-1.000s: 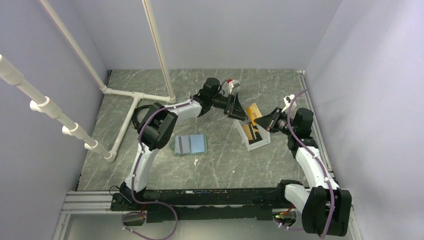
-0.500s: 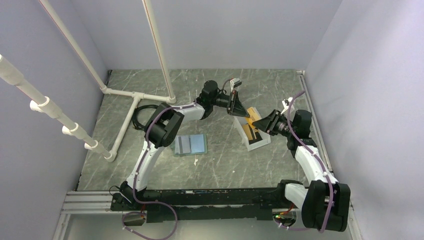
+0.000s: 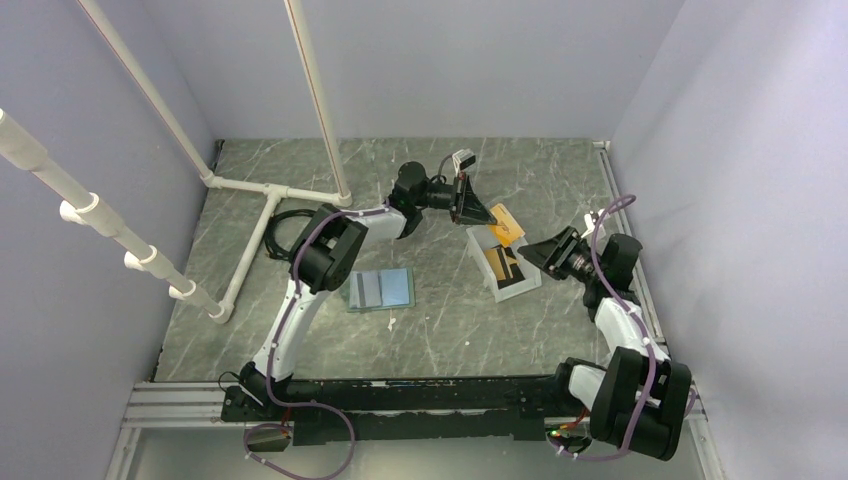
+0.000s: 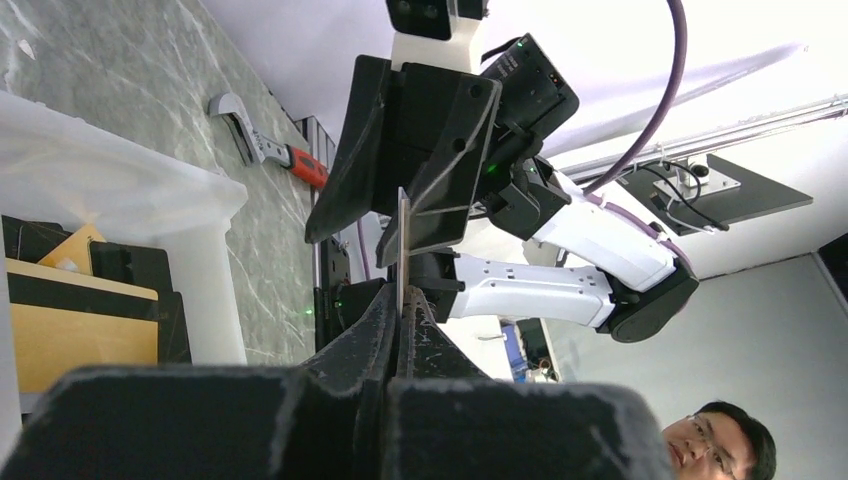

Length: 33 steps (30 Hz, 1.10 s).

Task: Put the credit cards into the card holder
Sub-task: Pick up the credit card from the storage box, then place the credit card in the storage box.

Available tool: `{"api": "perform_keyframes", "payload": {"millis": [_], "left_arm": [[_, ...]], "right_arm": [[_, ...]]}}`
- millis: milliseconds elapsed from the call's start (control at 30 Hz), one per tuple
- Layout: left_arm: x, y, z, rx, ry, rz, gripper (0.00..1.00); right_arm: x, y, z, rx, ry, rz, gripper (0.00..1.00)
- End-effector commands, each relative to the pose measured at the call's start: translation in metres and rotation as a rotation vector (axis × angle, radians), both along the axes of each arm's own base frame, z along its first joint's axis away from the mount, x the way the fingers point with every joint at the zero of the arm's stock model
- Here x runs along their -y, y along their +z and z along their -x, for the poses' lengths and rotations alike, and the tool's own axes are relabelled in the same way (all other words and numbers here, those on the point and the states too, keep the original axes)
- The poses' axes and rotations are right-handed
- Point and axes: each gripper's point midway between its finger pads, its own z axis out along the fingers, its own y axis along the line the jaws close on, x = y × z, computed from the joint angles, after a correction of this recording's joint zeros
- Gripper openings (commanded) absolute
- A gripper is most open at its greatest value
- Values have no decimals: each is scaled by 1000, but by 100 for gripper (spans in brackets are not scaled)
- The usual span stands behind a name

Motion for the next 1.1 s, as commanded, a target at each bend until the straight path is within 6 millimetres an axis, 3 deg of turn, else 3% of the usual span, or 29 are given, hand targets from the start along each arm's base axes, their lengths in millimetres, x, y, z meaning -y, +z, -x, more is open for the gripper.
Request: {"api": "perform_keyframes", "payload": {"millis": [0, 167, 433, 1067], "left_arm": [[0, 7, 1, 20, 1, 46, 0], [1, 3, -2, 16, 11, 34, 0], [1, 1, -3, 4, 19, 33, 0], [5, 1, 4, 9, -2, 40, 0]], "right_arm": [[-4, 24, -2, 115, 51, 0, 47], [-8, 41, 3, 161, 66, -24, 47], [-17, 76, 5, 174, 101, -155, 38], [-16, 74, -2, 169, 101, -150, 37]]}}
